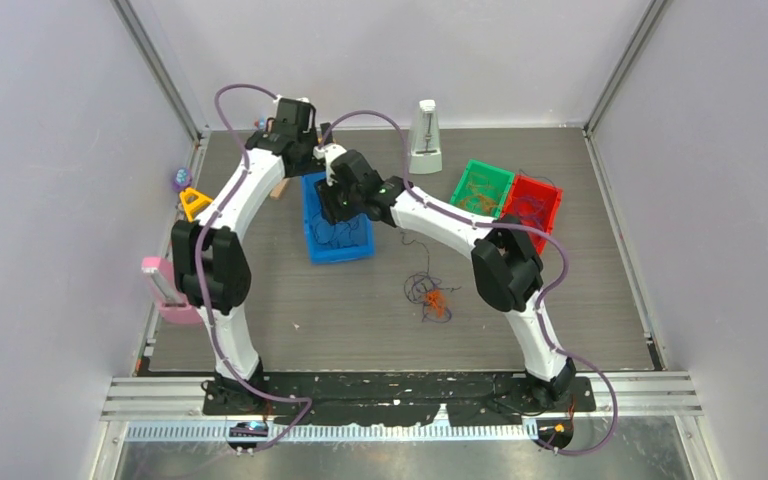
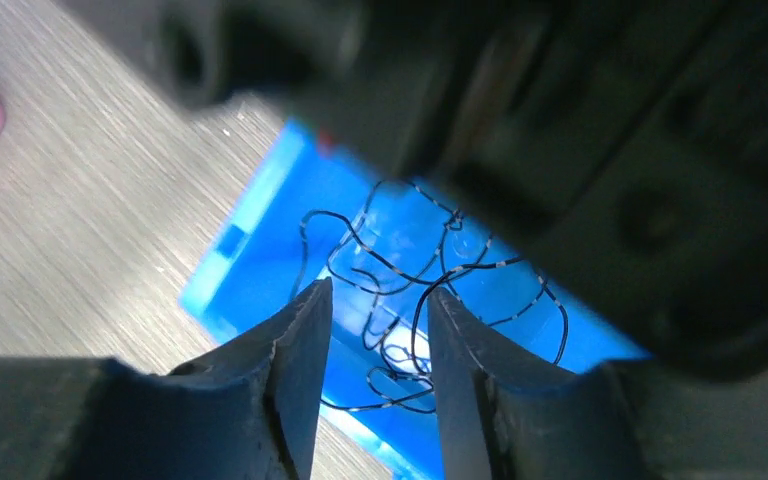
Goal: Untangle the cables
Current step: Place the cable in the bin, then untie the cable.
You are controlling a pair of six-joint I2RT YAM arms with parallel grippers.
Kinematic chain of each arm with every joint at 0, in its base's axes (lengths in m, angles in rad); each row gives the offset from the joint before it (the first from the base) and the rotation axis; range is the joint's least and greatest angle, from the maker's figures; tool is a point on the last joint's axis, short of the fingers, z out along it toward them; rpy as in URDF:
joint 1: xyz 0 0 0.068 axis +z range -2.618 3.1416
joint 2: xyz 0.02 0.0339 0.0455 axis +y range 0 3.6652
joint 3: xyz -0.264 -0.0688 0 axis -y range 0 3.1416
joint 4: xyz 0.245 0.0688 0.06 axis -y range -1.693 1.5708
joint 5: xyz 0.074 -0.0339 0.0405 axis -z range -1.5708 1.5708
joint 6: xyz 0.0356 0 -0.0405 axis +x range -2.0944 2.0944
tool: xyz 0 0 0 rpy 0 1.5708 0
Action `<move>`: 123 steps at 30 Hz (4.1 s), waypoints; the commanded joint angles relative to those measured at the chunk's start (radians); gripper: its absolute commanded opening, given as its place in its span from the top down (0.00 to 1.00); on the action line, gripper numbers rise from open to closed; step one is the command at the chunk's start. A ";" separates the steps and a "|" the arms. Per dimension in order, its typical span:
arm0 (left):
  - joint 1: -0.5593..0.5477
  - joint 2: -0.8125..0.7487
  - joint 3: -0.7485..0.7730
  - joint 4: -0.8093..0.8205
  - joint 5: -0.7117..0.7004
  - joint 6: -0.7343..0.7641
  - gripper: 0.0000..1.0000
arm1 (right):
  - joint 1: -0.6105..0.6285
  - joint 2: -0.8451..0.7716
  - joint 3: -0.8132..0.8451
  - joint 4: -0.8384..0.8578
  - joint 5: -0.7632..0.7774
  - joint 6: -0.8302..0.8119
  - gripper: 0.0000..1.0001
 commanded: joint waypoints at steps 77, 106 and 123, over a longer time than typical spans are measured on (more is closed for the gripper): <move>-0.559 -0.964 -1.300 0.747 0.161 0.128 0.13 | -0.015 -1.069 -1.239 0.090 0.065 0.272 0.37; -0.664 -0.418 -0.980 0.698 0.233 0.105 0.41 | -0.069 -1.276 -1.413 0.188 -0.049 0.291 0.31; -0.657 -0.609 -1.150 0.784 0.144 0.084 0.43 | 0.030 -1.005 -1.373 0.433 -0.054 0.298 0.40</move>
